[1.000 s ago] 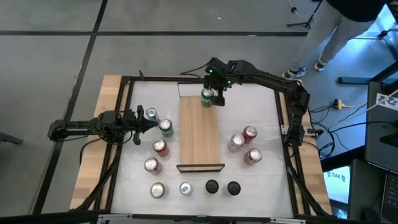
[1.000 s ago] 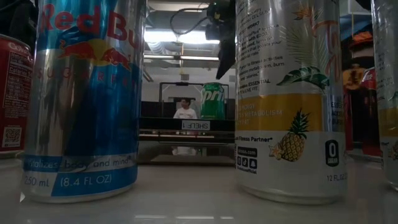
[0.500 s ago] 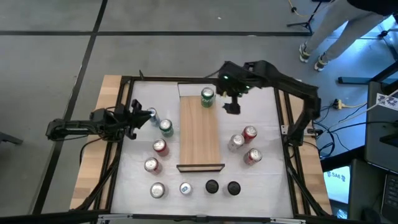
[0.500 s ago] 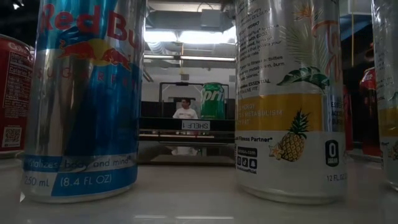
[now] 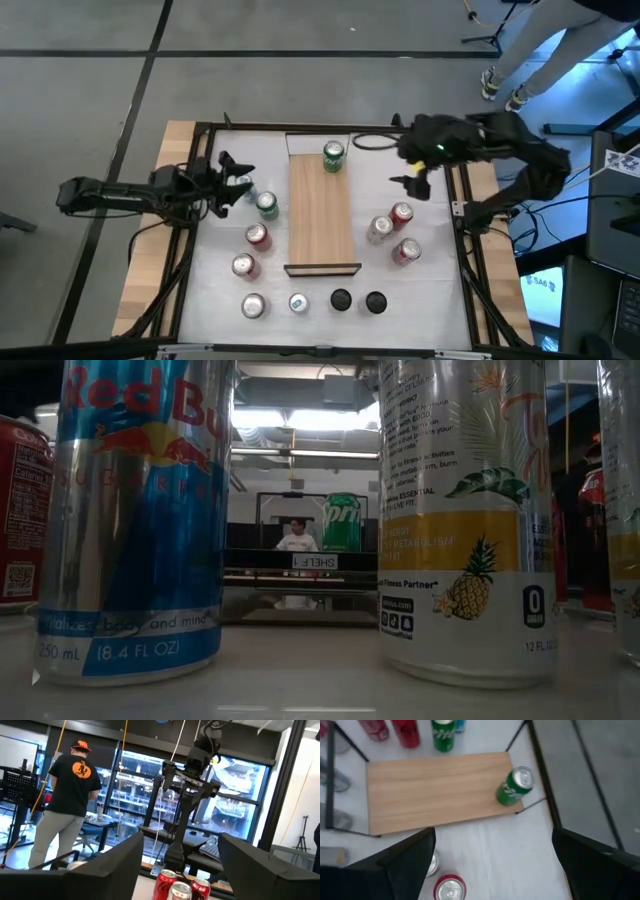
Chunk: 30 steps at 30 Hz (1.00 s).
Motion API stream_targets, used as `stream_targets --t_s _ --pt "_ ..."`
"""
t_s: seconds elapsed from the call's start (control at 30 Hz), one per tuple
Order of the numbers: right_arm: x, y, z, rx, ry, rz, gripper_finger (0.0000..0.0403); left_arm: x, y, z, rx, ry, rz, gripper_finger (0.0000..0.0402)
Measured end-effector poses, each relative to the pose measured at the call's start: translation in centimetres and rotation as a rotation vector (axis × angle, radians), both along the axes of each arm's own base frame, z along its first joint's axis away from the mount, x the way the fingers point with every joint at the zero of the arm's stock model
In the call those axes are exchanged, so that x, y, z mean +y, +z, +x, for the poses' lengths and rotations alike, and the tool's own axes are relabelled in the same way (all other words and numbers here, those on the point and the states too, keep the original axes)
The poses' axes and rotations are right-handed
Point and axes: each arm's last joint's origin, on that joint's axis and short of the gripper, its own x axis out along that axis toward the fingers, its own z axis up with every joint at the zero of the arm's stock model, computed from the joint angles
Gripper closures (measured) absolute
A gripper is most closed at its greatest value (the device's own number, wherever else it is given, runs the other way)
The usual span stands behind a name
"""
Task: Place canned beverage on shelf
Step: Put the green soda can on the shelf aligned with the other green soda can
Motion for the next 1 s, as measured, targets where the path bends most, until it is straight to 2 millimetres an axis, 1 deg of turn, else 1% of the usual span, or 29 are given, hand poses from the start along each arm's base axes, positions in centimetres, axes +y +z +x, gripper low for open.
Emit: stream_targets --t_s 0.1,0.23,0.4,0.5,0.6,0.77,0.87,1.0 --pt "1.1 -1.1 -1.5 0.002 -0.039 -0.027 0.0008 0.1 2.0 1.9 0.028 -0.001 -0.001 0.0142" --pt "2.1 -3.8 -3.1 -0.028 -0.080 -0.053 0.0008 0.3 4.5 4.9 0.135 -0.014 -0.004 0.0140" --pt "2.7 -7.4 -4.9 -0.121 -0.086 -0.022 0.0008 0.4 7.1 8.5 0.379 -0.057 -0.003 0.0140" --pt "2.6 -9.4 -5.7 -0.164 -0.107 0.022 0.0008 0.5 8.5 10.0 0.524 -0.056 0.009 0.0140" --pt "2.6 -11.2 -6.2 -0.186 -0.100 0.077 0.0008 0.5 9.6 10.9 0.660 -0.052 0.022 0.0140" --pt "2.9 -13.9 -6.0 -0.189 -0.060 0.130 0.0008 0.6 10.8 11.2 0.862 -0.036 0.014 0.0140" --pt "2.9 -15.2 -5.6 -0.180 -0.058 0.127 0.0008 0.7 11.0 11.1 0.949 -0.029 -0.001 0.0140" --pt "3.0 -16.5 -5.1 -0.165 -0.058 0.123 0.0008 0.6 10.1 10.9 1.060 -0.029 -0.028 0.0140"
